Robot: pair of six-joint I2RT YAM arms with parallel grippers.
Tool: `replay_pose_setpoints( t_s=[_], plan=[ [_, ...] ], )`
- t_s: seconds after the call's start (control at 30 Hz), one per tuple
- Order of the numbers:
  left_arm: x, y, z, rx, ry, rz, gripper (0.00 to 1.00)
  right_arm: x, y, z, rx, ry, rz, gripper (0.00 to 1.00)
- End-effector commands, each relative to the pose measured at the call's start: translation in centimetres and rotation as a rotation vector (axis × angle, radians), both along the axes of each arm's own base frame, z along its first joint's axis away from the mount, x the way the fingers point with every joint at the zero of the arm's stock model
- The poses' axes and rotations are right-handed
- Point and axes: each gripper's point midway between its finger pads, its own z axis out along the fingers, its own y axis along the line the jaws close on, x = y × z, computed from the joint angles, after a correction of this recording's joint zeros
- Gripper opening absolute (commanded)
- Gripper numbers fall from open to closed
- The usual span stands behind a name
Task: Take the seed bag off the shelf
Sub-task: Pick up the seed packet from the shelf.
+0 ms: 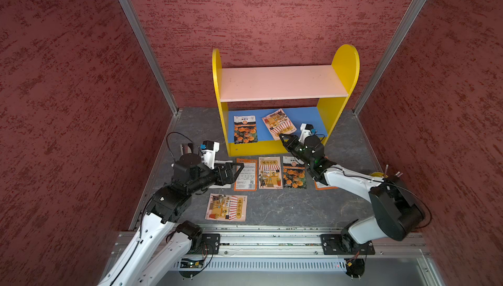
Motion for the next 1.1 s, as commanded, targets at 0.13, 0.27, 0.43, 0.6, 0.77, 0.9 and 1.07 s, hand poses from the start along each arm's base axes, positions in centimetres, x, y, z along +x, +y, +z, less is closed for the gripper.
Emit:
replay_pose_setpoints(
  t_s=[0.13, 0.27, 0.43, 0.6, 0.77, 0.9, 1.07],
  plan=[
    [0.9, -1.7, 1.6, -0.063, -0.054, -0.068, 1.0, -6.5, 0.5, 2.1, -0.141, -0.075, 0.262, 0.0],
    [1.5, -2.8, 3.0, -0.107, -0.091, -0.126, 1.0, -10.9, 0.9, 3.0, -0.148, -0.099, 0.427, 0.0],
    [2.1, -3.7, 4.9, -0.137, -0.168, -0.208, 1.0, -16.1, 1.0, 4.8, -0.127, -0.144, 0.614, 0.0],
    [2.2, -4.6, 5.5, -0.185, -0.188, -0.291, 1.0, -20.2, 0.9, 7.1, -0.093, -0.199, 0.759, 0.0],
    [1.8, -5.8, 6.2, -0.27, -0.206, -0.385, 1.0, -22.7, 1.2, 8.8, -0.058, -0.236, 0.868, 0.0],
    [1.7, -6.1, 6.6, -0.29, -0.21, -0.414, 1.0, -23.9, 1.6, 9.7, -0.031, -0.264, 0.931, 0.0],
    [1.5, -6.4, 6.2, -0.305, -0.189, -0.438, 0.91, -24.0, 1.8, 9.9, -0.025, -0.274, 0.933, 0.0]
  ],
)
